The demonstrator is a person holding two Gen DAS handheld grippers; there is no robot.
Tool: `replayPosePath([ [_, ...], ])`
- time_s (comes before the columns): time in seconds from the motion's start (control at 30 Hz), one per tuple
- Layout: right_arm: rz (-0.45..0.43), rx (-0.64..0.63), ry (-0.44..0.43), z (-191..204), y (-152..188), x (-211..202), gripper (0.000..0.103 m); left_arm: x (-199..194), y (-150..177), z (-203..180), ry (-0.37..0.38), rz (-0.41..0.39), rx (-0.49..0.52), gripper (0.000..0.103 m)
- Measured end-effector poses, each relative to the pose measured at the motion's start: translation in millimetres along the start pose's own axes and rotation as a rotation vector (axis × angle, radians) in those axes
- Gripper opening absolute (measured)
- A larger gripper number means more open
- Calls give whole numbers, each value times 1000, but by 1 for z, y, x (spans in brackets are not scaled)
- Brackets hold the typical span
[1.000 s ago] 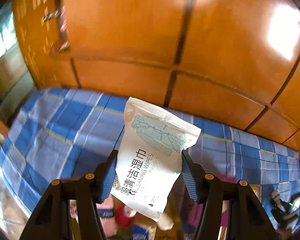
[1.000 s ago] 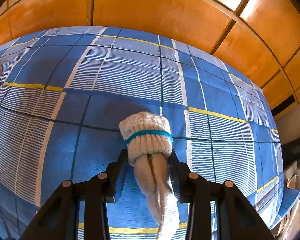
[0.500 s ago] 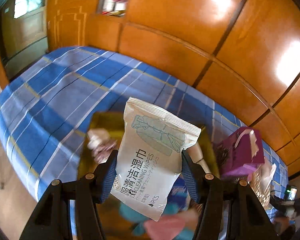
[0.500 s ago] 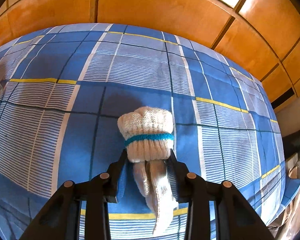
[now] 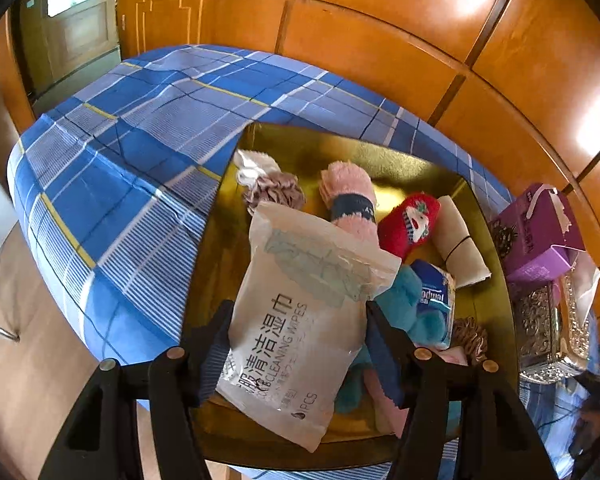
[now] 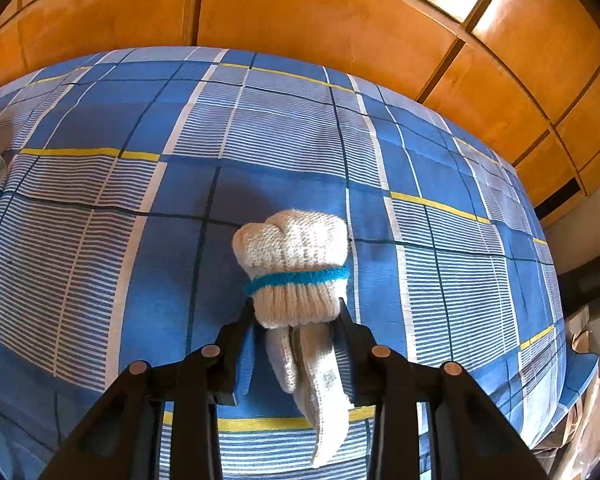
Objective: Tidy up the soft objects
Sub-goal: 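Carry the wipes packet into the gold tray and open the left tool, then carry the white knit glove into the gold tray and open the right tool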
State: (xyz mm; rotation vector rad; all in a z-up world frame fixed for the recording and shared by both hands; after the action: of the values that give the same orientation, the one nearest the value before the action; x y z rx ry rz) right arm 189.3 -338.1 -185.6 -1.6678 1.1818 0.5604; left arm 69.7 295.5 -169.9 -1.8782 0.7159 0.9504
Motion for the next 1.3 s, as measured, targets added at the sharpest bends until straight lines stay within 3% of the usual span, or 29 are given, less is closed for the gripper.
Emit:
replayPosePath([
  [0.2, -3, 0, 8, 1, 0, -1, 34, -2, 12, -6, -55, -36, 29, 80],
  [0.43, -5, 21, 3, 0, 0, -1, 34, -28, 4, -17, -157, -189, 89, 83],
  [0.6, 12, 41, -14, -3, -4, 1, 33, -43, 4, -48, -102, -252, 151, 83],
  [0.83, 43, 87, -38, -2, -10, 5, 33, -37, 19, -94, -37, -224, 261, 84],
  [1.1, 38, 115, -37, -2, -8, 4, 33, -35, 34, -122, 3, -212, 316, 84],
  [1.3, 65, 163, -107, 4, -15, 1, 33, -30, 46, -133, 32, -191, 345, 84],
])
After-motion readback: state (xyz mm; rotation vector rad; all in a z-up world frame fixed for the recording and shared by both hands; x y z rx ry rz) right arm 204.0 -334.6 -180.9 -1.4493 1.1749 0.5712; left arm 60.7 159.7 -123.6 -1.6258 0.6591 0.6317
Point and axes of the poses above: each gripper's, at about its wrist camera, not at the fingertips, and x roughly the way its jaws point, z to its left, y to its underside, the point moved 9 cm from there along x, roughly the way its jaws point, and after that the axes turned 7 degrees about y, right-handed, at the moved point
